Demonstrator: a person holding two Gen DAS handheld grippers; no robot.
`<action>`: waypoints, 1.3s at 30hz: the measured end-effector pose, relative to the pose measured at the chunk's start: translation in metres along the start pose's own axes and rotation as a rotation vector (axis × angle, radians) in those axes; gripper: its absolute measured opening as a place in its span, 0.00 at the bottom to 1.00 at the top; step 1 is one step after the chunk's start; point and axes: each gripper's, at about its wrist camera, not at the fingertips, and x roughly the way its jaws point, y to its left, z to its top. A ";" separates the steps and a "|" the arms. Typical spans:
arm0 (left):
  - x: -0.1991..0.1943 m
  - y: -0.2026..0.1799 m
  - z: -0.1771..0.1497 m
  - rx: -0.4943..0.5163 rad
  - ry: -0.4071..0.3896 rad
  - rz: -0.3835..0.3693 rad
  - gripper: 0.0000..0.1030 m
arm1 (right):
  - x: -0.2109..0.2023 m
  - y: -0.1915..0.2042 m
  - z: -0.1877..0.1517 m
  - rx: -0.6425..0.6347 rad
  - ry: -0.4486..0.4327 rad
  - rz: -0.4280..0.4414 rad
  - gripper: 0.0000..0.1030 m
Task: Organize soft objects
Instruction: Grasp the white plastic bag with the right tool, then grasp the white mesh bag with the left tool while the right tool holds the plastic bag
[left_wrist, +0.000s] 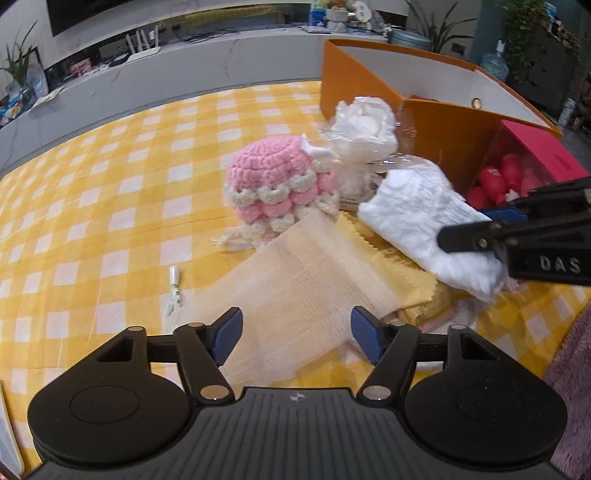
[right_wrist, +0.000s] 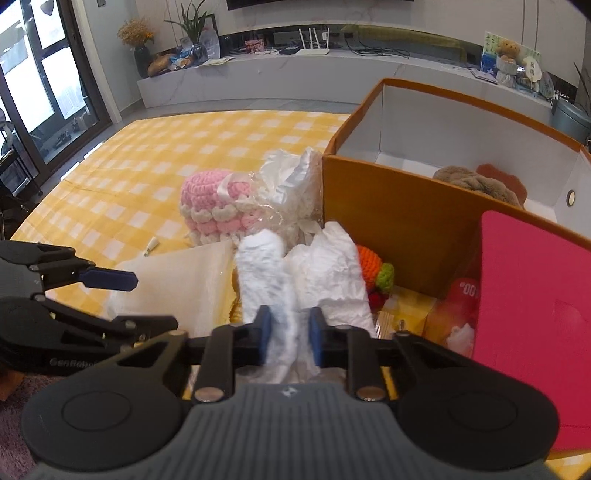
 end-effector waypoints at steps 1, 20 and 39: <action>-0.002 -0.002 0.000 0.008 -0.005 -0.010 0.81 | 0.000 0.000 0.000 0.006 -0.001 0.000 0.15; 0.024 0.012 -0.003 -0.104 0.115 0.057 0.19 | -0.004 -0.001 -0.006 0.020 -0.021 0.001 0.12; -0.072 -0.002 -0.019 -0.307 -0.089 -0.223 0.01 | -0.081 0.018 -0.037 0.109 -0.107 0.144 0.01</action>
